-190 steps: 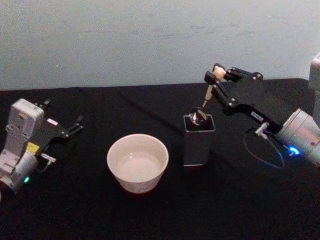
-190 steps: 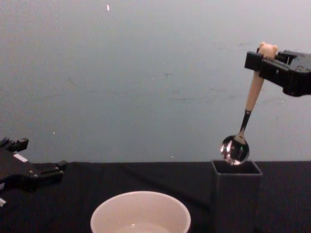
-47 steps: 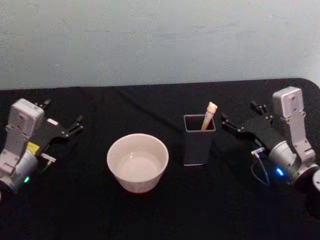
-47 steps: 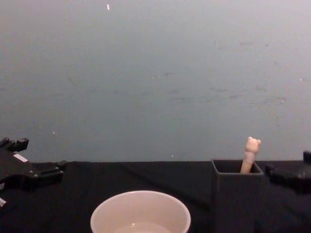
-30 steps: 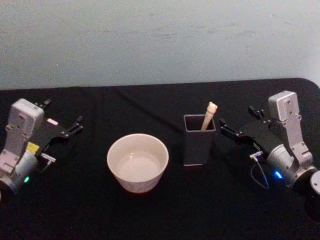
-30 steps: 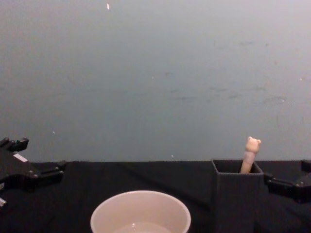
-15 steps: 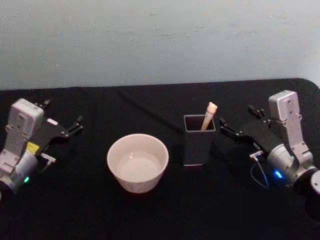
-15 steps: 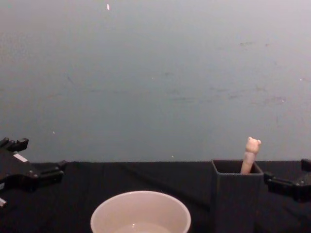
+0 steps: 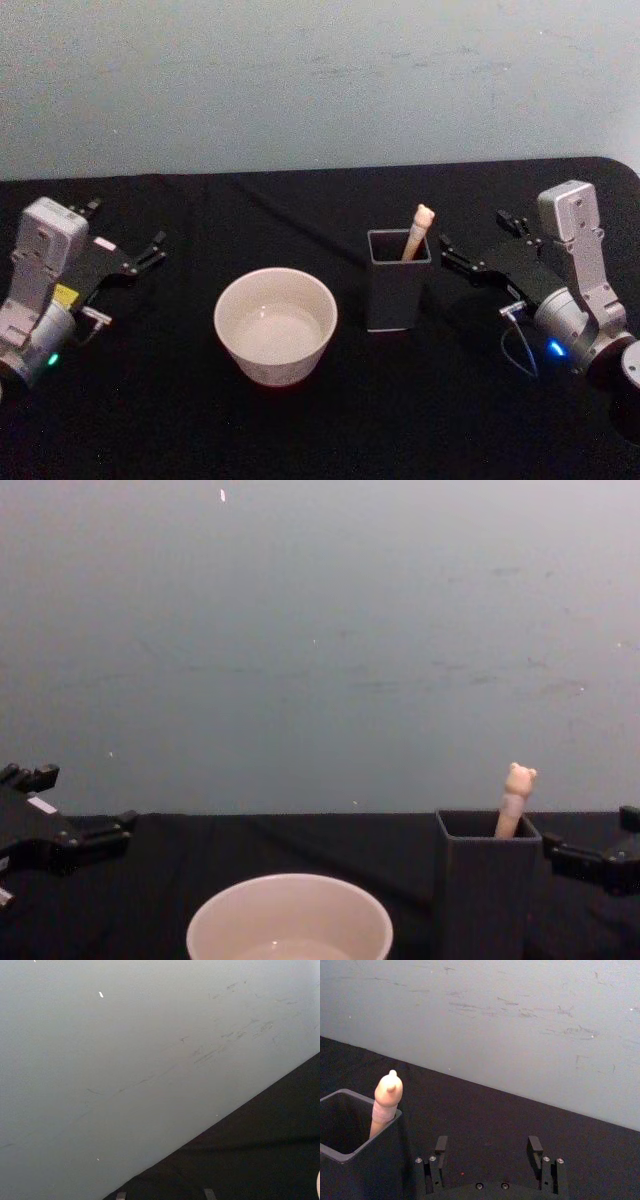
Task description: Pick up the stirring spoon with one hand, stir inside the cup, then place it back in its original position.
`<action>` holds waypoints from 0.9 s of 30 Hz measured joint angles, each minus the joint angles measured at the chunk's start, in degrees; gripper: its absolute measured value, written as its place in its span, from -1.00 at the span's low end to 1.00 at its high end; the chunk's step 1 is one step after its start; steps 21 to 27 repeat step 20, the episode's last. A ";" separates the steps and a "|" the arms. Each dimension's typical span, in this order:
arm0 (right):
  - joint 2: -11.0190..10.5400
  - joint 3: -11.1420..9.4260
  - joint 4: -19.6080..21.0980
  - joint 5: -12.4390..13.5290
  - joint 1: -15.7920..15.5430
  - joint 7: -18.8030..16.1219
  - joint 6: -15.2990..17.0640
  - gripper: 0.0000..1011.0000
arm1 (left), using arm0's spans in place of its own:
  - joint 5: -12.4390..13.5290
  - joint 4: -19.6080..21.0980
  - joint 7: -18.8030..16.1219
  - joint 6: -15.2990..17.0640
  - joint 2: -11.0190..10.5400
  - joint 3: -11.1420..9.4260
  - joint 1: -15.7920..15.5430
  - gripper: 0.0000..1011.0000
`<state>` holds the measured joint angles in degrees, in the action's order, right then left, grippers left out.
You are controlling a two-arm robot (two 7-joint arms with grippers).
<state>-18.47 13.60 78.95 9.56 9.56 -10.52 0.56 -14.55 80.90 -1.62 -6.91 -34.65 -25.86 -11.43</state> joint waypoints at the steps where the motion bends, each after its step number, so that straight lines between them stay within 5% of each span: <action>1: 0.00 0.00 0.00 0.00 0.00 0.00 0.00 0.98 | 0.00 0.00 0.00 0.00 0.00 0.00 0.00 0.98; 27: 0.00 0.00 0.00 0.00 0.00 0.00 0.01 0.98 | 0.00 0.00 0.00 0.00 0.00 0.00 0.00 0.98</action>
